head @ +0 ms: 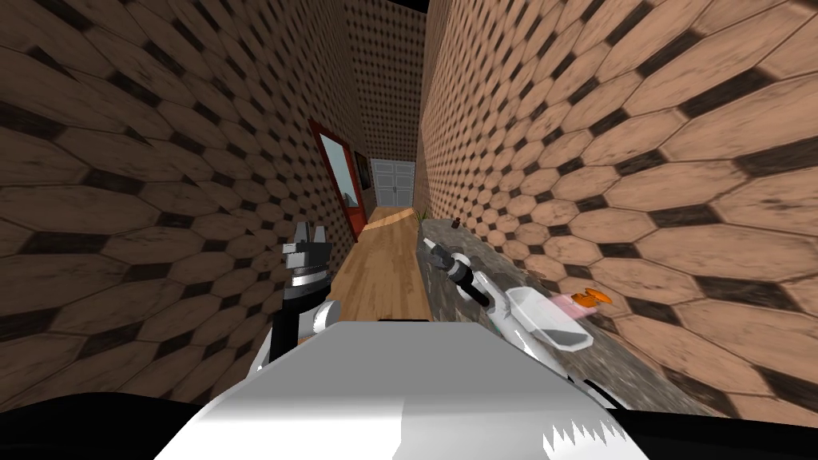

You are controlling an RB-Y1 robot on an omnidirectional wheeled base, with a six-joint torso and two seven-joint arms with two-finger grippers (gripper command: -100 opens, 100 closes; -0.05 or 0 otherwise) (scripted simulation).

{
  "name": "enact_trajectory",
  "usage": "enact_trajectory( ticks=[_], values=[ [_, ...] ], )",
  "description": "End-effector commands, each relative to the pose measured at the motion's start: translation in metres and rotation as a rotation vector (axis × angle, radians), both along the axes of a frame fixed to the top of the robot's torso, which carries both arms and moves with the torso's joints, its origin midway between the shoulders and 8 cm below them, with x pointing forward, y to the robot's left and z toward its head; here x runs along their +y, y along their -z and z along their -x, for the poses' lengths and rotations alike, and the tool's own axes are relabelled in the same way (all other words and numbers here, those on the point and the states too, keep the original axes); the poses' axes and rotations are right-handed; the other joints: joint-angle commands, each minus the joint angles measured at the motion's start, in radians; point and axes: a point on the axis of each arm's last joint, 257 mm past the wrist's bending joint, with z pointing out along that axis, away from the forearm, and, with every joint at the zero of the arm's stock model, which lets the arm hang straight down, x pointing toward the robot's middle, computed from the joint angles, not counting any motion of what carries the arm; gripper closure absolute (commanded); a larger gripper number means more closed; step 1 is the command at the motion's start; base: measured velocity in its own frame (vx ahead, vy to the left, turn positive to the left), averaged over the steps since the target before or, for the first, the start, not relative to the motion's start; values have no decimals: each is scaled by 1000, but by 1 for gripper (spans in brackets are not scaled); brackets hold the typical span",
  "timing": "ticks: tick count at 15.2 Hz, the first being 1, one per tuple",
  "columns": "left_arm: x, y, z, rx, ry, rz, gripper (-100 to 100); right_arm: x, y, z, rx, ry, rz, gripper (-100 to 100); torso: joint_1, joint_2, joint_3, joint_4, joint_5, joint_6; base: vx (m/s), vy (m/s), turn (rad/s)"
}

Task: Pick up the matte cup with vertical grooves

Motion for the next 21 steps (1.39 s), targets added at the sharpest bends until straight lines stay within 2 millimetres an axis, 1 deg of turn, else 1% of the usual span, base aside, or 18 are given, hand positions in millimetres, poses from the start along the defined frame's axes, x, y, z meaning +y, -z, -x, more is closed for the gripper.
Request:
enact_trajectory(
  ticks=[1, 2, 3, 4, 5, 6, 7, 9, 10, 11, 12, 14, 15, 16, 17, 19, 20, 21],
  values=[
    [0, 0, 0, 0, 0, 0, 0, 8, 12, -1, -24, -29, 91, -100, 0, 0, 0, 0, 0, 0, -12, -2, -3],
    [0, 0, 0, 0, 0, 0, 0, 8, 12, -1, -24, -29, 91, -100, 0, 0, 0, 0, 0, 0, -8, -1, 1],
    [0, 0, 0, 0, 0, 0, 0, 16, 26, 0, -39, -61, 167, -100, 0, 0, 0, 0, 0, 0, -9, 0, -5],
    [0, 0, 0, 0, 0, 0, 0, 15, 27, -1, -48, -62, 187, -100, 0, 0, 0, 0, 0, 0, -9, 1, -1],
    [0, 0, 0, 0, 0, 0, 0, 22, 41, 0, -53, -92, 246, -100, 0, 0, 0, 0, 0, 0, -11, 1, -3],
    [0, 0, 0, 0, 0, 0, 0, 20, 43, -1, -72, -92, 286, -100, 0, 0, 0, 0, 0, 0, -12, 1, -5],
    [0, 0, 0, 0, 0, 0, 0, 24, 59, 0, -70, -121, 338, -100, 0, 0, 0, 0, 0, 0, -10, 0, -1],
    [0, 0, 0, 0, 0, 0, 0, 21, 61, -2, -96, -120, 388, -100, 0, 0, 0, 0, 0, 0, -7, 2, 2],
    [0, 0, 0, 0, 0, 0, 0, 23, 75, -4, -114, -147, 463, -100, 0, 0, 0, 0, 0, 0, -5, 3, -1],
    [0, 0, 0, 0, 0, 0, 0, 19, 79, -5, -119, -145, 491, -100, 0, 0, 0, 0, 0, 0, -6, 3, 0],
    [0, 0, 0, 0, 0, 0, 0, 19, 94, -5, -120, -171, 550, -100, 0, 0, 0, 0, 0, 0, -7, 5, 0],
    [0, 0, 0, 0, 0, 0, 0, 13, 97, -8, -140, -166, 596, -100, 0, 0, 0, 0, 0, 0, -4, 3, 1],
    [0, 0, 0, 0, 0, 0, 0, 8, 110, -11, -155, -189, 674, -100, 0, 0, 0, 0, 0, 0, -5, 4, 2],
    [0, 0, 0, 0, 0, 0, 0, 3, 114, -13, -160, -185, 701, -100, 1, 0, 0, 0, 0, 0, -4, 5, 6],
    [0, 0, 0, 0, 0, 0, 0, -3, 129, -15, -160, -206, 766, -100, 1, 0, 0, 0, 0, 0, -4, 7, 4],
    [0, 0, 0, 0, 0, 0, 0, -10, 131, -18, -177, -200, 806, -100, 1, 0, 0, 0, 0, 0, -4, 7, 3],
    [0, 0, 0, 0, 0, 0, 0, -23, 146, -22, -180, -216, 889, -100, 1, 0, 0, 0, 0, 0, -2, 8, 2],
    [0, 0, 0, 0, 0, 0, 0, -26, 147, -24, -192, -213, 912, -100, 1, 0, 0, 0, 0, 0, -2, 9, 7]
  ],
)
